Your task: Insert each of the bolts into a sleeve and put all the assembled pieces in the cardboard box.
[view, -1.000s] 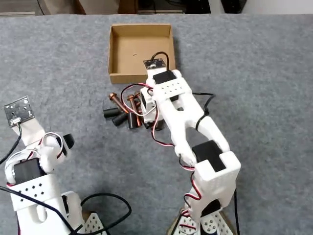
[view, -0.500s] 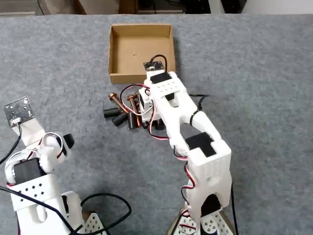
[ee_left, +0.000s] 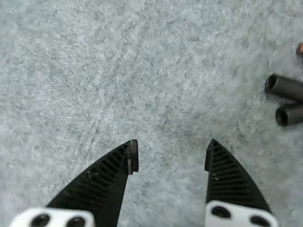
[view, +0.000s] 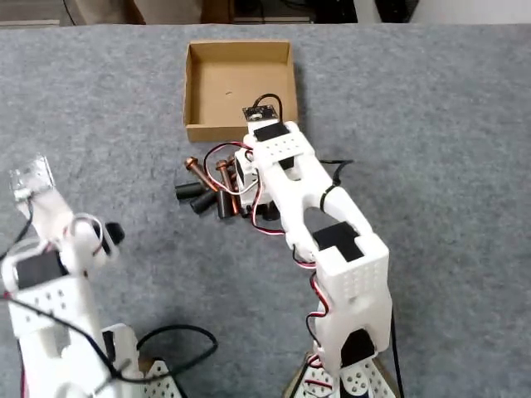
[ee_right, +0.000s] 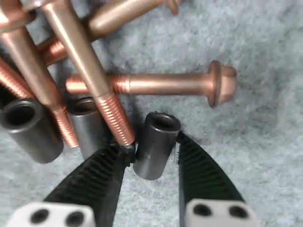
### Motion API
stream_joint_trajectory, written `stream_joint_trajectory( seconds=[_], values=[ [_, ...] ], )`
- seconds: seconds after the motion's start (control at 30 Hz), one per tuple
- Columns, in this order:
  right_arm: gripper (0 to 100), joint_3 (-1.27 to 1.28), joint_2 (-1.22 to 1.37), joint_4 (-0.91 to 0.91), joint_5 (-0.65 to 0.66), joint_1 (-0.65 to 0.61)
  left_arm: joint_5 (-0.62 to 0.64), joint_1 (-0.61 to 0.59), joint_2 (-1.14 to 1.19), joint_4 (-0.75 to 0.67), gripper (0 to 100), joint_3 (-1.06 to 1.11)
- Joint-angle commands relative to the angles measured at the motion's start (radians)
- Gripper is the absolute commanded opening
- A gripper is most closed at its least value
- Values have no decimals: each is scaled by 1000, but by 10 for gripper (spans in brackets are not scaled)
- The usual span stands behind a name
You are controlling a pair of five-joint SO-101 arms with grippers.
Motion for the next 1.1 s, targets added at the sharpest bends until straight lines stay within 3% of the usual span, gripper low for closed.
stream_joint_trajectory(
  seconds=[0.0, 0.07, 0.17, 0.37, 0.47, 0.6, 0.83, 1.07],
  values=[
    [54, -21, 4, -12, -2, 24, 68, 9, 219, 55, 237, -247],
    [5, -21, 4, -15, -5, 36, 126, 20, 341, 110, 237, -374],
    [11, -21, 4, -14, -5, 50, 239, 80, 503, 215, 237, -559],
    [9, -96, -42, 97, 15, 62, 439, 307, 746, 408, 240, -884],
    [9, -165, -116, 173, 64, 62, 531, 399, 842, 497, 289, -1031],
    [9, -202, -234, 232, 97, 90, 646, 482, 932, 503, 305, -1146],
    [9, -194, -364, 227, 176, 328, 815, 555, 1132, 428, 236, -1217],
    [9, -47, -351, 0, 133, 355, 884, 563, 1362, 345, 157, -1336]
  ],
)
